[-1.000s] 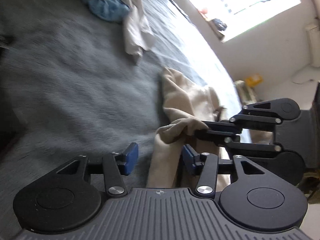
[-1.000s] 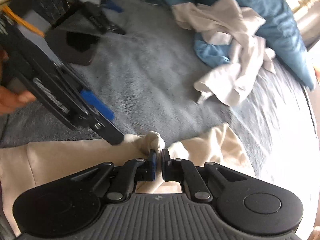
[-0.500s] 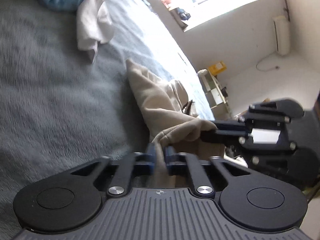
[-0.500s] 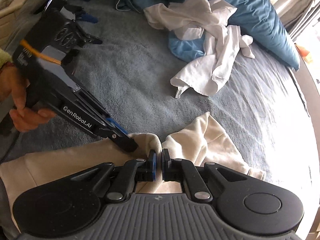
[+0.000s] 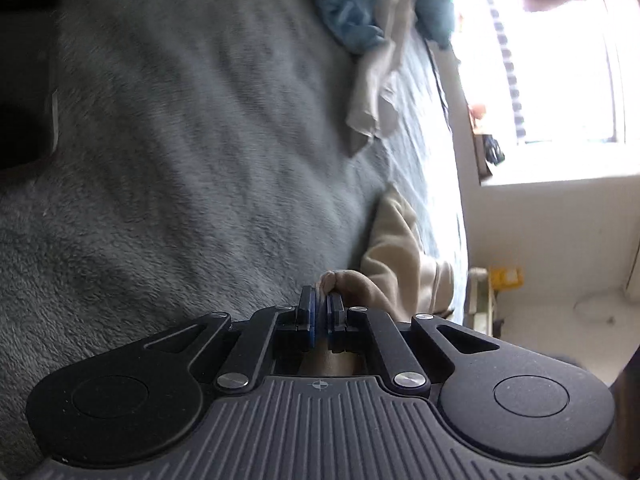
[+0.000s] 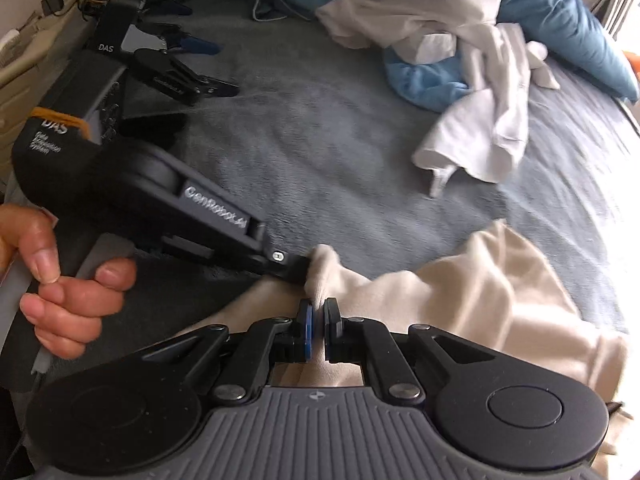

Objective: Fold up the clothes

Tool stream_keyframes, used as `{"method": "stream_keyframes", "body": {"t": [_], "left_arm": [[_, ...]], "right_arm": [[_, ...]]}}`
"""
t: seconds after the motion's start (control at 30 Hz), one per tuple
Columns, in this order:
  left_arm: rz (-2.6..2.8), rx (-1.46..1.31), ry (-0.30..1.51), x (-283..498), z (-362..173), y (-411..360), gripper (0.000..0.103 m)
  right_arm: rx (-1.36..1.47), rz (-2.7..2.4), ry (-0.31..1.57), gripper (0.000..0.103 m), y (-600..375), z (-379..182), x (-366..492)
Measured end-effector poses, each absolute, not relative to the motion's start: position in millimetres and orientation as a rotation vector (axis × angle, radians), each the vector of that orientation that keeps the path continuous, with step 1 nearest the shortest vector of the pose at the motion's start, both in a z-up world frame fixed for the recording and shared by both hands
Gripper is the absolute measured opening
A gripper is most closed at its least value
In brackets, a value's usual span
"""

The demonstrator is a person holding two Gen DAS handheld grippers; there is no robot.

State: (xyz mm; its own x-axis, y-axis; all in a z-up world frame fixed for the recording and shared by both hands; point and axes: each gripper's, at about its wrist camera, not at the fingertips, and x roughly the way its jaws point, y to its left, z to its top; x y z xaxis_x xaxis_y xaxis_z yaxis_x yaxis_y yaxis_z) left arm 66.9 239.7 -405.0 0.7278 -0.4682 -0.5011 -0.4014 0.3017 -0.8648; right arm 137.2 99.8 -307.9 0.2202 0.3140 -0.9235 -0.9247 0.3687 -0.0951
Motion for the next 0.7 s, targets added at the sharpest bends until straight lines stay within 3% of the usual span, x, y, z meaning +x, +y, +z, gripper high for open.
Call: {"method": "stream_keyframes", "body": {"t": [0.27,0.5,0.57,0.63,0.7], "left_arm": [[-0.026,-1.487,0.837,63,-428,253,0.003],[-0.011,-1.409,0.865,63,-423,277,0.005],[0.029,-1.376,0.848,55,-414,291,0.005],[0.053,-1.335,0.838,51,-405,299,0.009],[0.042,-1.297,0.834,56,-398,299,0.024]], "right_arm": [[-0.626,1.002,1.018,0.013,100,-338,142],[-0.554,0.971,0.995,0.013,91,-345,137],[-0.546,0.976,0.982,0.017,90,-342,136],[-0.540,0.978,0.972,0.022,89,-338,133],[-0.532,0.980,0.961,0.029,87,-332,130]]}}
